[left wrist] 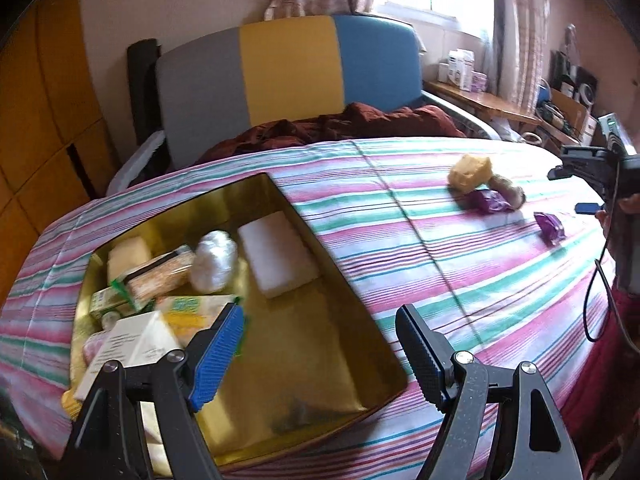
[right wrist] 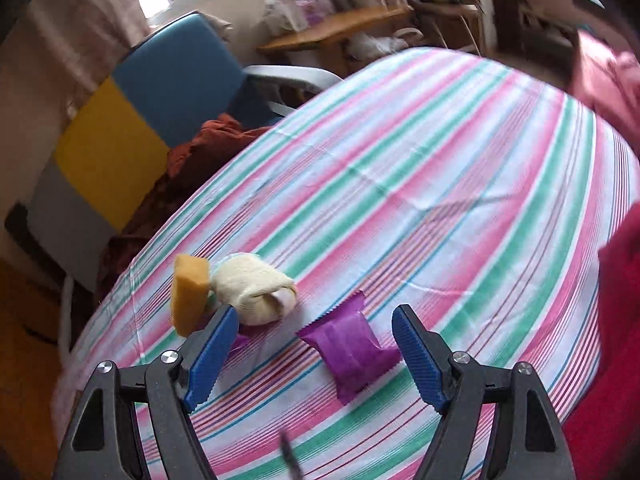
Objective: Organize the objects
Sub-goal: 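Move both grippers toward the yellow sponge, sock and purple packets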
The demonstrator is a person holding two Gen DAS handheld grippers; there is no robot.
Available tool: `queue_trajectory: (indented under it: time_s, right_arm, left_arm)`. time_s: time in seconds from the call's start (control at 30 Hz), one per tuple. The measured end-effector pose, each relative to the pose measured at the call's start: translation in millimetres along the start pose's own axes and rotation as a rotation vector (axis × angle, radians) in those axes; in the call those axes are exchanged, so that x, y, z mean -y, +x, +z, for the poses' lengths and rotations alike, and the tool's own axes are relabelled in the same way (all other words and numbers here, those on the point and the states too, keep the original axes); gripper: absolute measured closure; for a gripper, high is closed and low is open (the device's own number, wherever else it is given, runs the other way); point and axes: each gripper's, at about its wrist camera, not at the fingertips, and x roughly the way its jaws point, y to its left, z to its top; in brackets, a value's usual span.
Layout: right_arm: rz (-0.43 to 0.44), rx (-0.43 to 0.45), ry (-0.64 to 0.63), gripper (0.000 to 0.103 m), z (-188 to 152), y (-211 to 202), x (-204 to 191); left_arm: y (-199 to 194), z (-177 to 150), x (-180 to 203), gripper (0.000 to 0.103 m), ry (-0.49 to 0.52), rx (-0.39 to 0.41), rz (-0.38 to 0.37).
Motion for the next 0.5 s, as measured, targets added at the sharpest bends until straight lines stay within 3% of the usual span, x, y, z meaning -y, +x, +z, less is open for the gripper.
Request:
queue_trajectory:
  time_s: [0.3,0.5]
  right_arm:
    - [0.044,0.018,0.072,0.022,2.1,-4.3,15.0]
    - [0.082,-0.020,0.101,0.022,3.0,3.7,17.7]
  left_arm:
    - [12.6,15.1,32.4,0.024,0.048,-0.024,-0.062]
    - [23.2,27.3,51.1,0.024,0.065,-0.035,-0.095]
